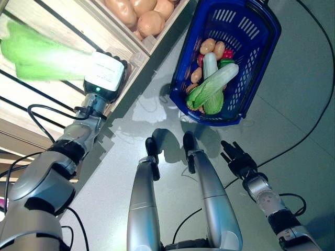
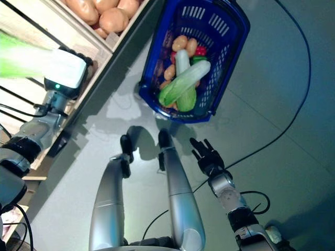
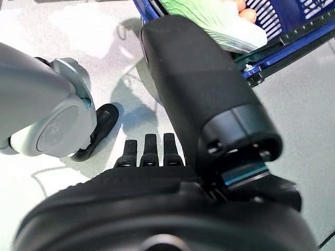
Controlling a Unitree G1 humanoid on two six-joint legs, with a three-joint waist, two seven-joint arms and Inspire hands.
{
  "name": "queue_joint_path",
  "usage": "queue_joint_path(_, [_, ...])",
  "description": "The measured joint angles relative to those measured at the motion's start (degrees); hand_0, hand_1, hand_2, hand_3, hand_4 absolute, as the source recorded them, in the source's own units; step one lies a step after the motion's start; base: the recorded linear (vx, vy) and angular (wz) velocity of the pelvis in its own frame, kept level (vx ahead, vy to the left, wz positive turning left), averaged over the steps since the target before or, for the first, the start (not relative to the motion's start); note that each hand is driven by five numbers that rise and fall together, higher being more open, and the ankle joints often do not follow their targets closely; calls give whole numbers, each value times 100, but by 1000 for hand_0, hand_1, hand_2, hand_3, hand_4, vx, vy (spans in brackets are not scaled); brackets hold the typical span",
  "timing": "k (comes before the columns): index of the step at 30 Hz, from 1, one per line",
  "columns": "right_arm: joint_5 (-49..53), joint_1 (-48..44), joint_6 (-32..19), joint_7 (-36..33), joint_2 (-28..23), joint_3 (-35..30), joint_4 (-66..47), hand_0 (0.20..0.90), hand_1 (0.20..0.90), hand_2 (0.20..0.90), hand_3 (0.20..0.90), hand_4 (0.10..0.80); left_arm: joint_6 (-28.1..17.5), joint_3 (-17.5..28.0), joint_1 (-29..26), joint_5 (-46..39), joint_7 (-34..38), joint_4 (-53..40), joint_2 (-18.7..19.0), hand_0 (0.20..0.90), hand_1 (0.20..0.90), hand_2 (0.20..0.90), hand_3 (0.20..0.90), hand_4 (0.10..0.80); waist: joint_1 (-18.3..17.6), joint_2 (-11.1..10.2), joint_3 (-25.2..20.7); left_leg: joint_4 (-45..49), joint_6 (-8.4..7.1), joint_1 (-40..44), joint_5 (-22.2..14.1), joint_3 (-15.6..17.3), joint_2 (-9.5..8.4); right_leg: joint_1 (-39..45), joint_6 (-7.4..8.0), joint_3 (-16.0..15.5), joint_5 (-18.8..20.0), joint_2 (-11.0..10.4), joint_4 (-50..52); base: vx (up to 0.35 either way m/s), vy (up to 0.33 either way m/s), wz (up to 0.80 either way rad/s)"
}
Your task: Put vegetables into the basket
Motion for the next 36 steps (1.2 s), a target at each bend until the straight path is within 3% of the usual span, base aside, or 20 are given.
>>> queue_joint_path(10, [-50,4,1,-1,10,189,-55,900,900,900,900,800,78,121,255,-320,-14,-38,-1,300,300,300,300,400,4,-22,-2,-162,-15,184,64,-32,-5,184,-9,-27,23,0,-129,-4,-27,1])
queue_joint_path(13, [-79,20,2,-1,74,192,-58,900,900,900,900,800,-22,403,520,-592,-4,-133,-11,300,300,300,300,400,6,-43,-2,-344,-40,377,124,-54,-9,357,-41,-63,47,-14,-246,-18,-108,4])
queue_joint_path(23, [-951,383,-144,-1,157,213,-312,900,900,900,900,800,-1473,1784,2242,-1209,764,-1129,-126,300,300,300,300,400,347,-64,-4,-1655,-169,1913,595,-221,-18,1752,-128,-240,168,-26,-1127,-27,-65,8])
queue_joint_path(26, [-1191,563,-243,-1,299,201,-314,900,900,900,900,800,-2013,2528,3011,-1499,948,-1718,-379,300,300,300,300,400,440,-62,-4,-2183,-204,2435,792,-307,-11,2234,-134,-360,200,-40,-1444,19,-55,12])
queue_joint_path(32, [-1392,916,-271,0,426,26,-341,900,900,900,900,800,-2760,3456,4136,-2020,940,-3010,-1014,300,300,300,300,400,802,-30,-12,-2838,-197,3058,1003,-430,-9,2822,-146,-505,217,-58,-1869,21,-56,14])
queue_joint_path(35, [-1476,954,-310,1,545,-128,-353,900,900,900,900,800,-2988,3751,4371,-2599,522,-3303,-1199,300,300,300,300,400,919,39,-32,-3033,-199,3269,1044,-538,-5,3080,-162,-648,237,-73,-2061,64,-49,18])
queue_joint_path(36, [-1624,989,-344,1,556,-175,-366,900,900,900,900,800,-3053,4012,4561,-3045,183,-3578,-1420,300,300,300,300,400,961,93,-45,-3159,-189,3419,1077,-573,-5,3240,-165,-687,248,-77,-2173,85,-32,15])
